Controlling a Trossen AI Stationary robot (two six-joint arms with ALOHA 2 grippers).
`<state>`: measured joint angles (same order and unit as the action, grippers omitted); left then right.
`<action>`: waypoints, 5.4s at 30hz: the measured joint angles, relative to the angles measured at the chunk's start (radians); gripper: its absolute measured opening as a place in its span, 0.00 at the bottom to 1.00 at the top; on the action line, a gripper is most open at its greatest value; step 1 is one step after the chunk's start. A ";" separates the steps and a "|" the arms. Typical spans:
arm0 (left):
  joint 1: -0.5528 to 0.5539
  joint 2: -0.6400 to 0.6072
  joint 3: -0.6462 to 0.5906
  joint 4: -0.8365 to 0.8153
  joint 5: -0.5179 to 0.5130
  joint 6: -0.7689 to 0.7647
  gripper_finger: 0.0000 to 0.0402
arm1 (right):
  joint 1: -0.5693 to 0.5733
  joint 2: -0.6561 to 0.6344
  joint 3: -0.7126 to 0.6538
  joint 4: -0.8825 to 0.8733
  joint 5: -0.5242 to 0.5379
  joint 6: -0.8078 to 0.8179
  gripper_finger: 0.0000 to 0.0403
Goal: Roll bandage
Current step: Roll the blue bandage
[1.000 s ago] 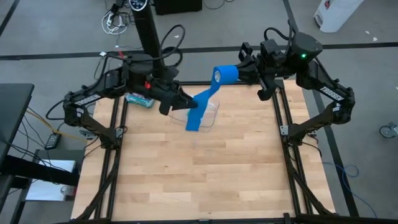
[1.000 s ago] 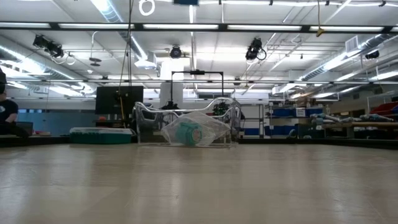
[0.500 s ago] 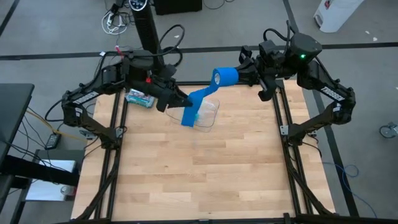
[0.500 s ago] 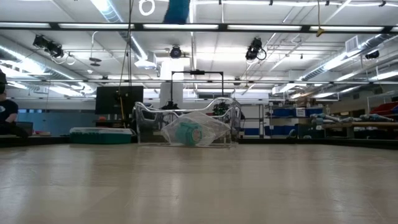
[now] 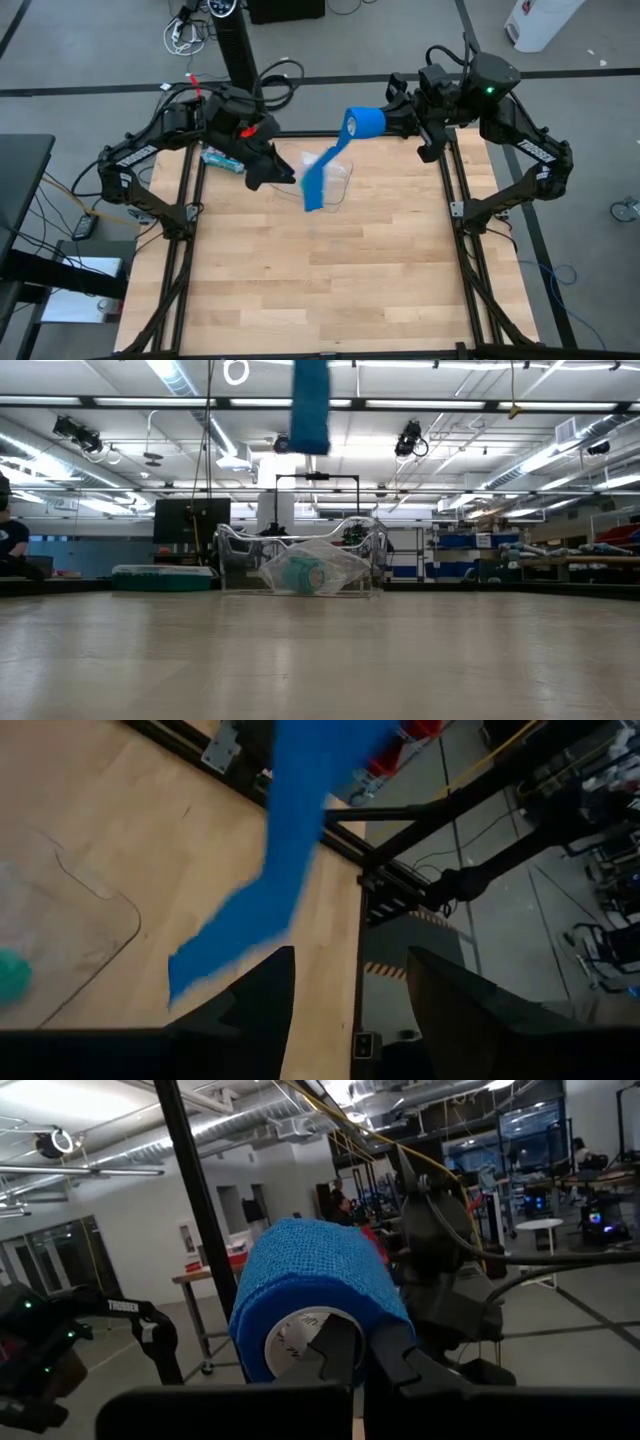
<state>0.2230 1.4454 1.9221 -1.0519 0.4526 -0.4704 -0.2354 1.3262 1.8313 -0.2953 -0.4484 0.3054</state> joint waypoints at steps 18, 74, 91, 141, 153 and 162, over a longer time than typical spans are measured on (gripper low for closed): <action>-0.018 0.022 0.000 0.360 -0.160 0.016 0.49 | 0.011 0.045 0.000 0.031 0.019 0.013 0.00; -0.062 0.083 0.000 0.398 -0.261 0.174 0.49 | 0.049 0.109 0.000 0.048 0.116 -0.011 0.00; -0.075 0.083 0.000 0.342 -0.418 0.073 0.05 | 0.059 0.109 0.000 0.056 0.158 -0.011 0.00; -0.003 0.072 0.000 0.611 0.132 -0.352 0.01 | 0.045 0.094 0.000 -0.294 0.194 -0.165 0.00; 0.014 0.072 0.000 0.614 0.101 -0.353 0.01 | 0.103 0.093 0.000 -0.311 0.163 -0.171 0.00; 0.014 0.072 0.000 0.614 0.062 -0.366 0.12 | 0.102 0.093 0.000 -0.332 0.166 -0.146 0.00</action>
<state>0.2367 1.5173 1.9221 -0.4383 0.5147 -0.8361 -0.1329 1.4197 1.8309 -0.6278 -0.2829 0.1589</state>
